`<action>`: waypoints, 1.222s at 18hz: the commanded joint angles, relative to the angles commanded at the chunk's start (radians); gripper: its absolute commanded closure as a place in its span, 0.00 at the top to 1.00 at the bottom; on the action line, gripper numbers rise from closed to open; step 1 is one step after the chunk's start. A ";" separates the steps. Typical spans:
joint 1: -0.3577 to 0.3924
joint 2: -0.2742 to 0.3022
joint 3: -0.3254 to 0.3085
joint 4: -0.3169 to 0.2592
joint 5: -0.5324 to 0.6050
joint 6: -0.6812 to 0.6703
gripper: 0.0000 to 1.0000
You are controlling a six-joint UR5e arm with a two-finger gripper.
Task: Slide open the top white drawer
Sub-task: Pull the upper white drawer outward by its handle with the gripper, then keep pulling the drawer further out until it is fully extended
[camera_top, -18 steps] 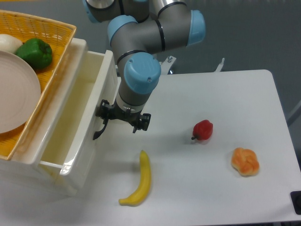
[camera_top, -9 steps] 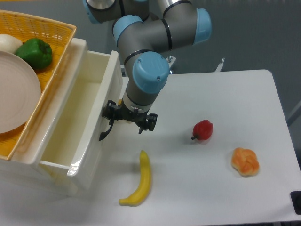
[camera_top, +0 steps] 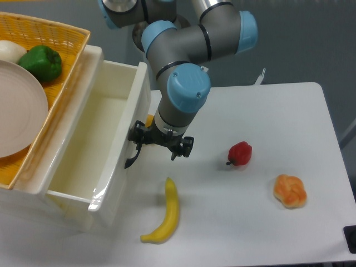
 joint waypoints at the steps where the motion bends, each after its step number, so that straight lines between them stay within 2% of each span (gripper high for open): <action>1: 0.002 0.000 0.002 -0.002 0.000 0.000 1.00; 22: 0.055 -0.015 0.026 -0.003 0.000 0.037 1.00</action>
